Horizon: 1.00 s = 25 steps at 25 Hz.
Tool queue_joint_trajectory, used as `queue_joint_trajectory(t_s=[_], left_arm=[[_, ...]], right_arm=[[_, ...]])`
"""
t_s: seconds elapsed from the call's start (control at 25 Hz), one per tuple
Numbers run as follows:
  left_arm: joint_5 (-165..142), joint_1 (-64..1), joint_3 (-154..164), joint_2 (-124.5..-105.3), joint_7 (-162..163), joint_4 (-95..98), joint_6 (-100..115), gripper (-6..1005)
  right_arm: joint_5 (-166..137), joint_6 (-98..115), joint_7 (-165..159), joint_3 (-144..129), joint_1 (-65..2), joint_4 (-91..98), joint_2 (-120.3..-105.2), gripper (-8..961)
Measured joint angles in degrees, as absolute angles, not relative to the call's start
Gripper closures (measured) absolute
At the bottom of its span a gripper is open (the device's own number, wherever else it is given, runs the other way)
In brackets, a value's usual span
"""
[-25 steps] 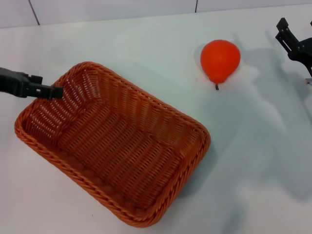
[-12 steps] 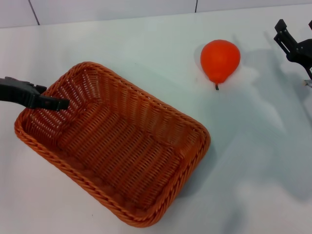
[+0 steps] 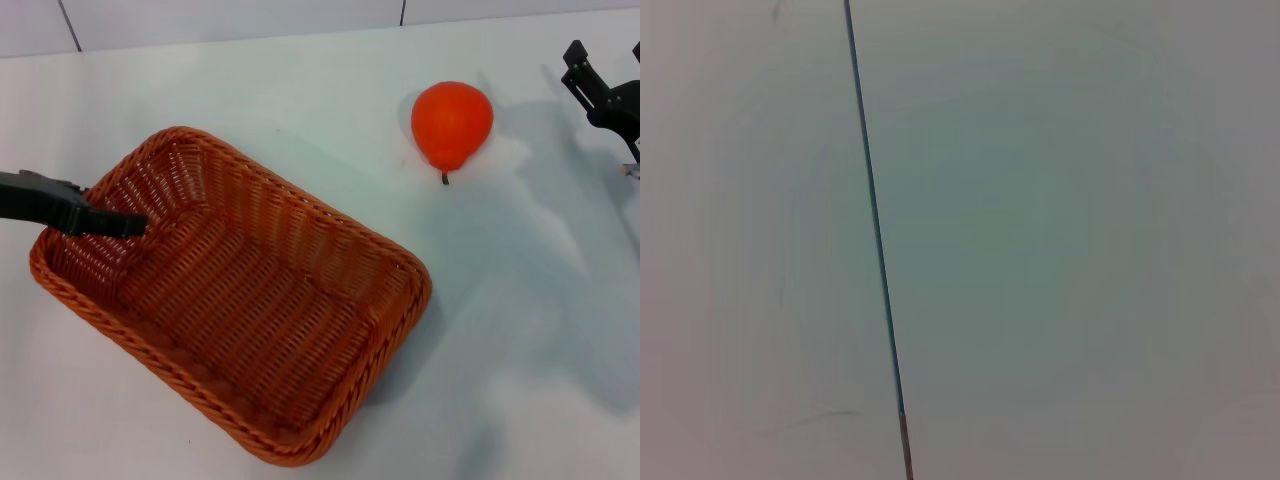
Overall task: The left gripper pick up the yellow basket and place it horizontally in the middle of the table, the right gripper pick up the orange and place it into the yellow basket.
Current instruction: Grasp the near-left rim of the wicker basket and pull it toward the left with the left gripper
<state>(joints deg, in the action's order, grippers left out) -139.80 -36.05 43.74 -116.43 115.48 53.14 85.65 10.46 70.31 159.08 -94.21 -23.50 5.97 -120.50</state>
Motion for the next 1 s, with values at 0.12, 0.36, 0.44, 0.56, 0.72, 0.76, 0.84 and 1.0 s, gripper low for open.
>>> queue_joint_trajectory(t_s=[0.12, 0.36, 0.44, 0.56, 0.72, 0.76, 0.84, 1.0], left_arm=[[-139.83, -35.84, 43.71, -116.55, 115.49, 53.4, 85.28, 198], [-139.84, -34.86, 43.77, -117.06, 115.45, 55.43, 84.77, 241], [-139.85, -34.56, 43.77, -117.19, 115.32, 56.01, 84.75, 311], [-139.9, -34.36, 43.77, -117.3, 115.25, 56.27, 84.62, 416], [-140.4, -34.37, 44.28, -117.37, 115.24, 56.29, 84.55, 610], [-140.54, -34.38, 44.5, -117.41, 115.24, 56.29, 84.52, 658], [-140.85, -34.52, 44.87, -117.45, 115.25, 56.28, 84.48, 783], [-141.2, -34.68, 45.03, -117.58, 115.45, 56.33, 84.32, 846]], right_arm=[[10.46, 70.31, 159.08, -94.21, -23.5, 5.97, -120.5, 8], [10.46, 70.45, 159.01, -94.21, -23.44, 6.0, -120.5, 8], [10.45, 70.45, 159.0, -94.21, -23.45, 6.07, -120.5, 8], [10.46, 70.41, 158.99, -94.21, -23.46, 6.23, -120.5, 8], [10.46, 70.42, 158.35, -94.21, -23.47, 6.24, -120.49, 8], [10.46, 70.41, 158.15, -94.21, -23.47, 6.22, -120.48, 8], [10.46, 70.42, 157.8, -94.21, -23.47, 6.1, -120.44, 8], [10.46, 70.55, 157.65, -94.21, -23.47, 6.04, -120.42, 8]])
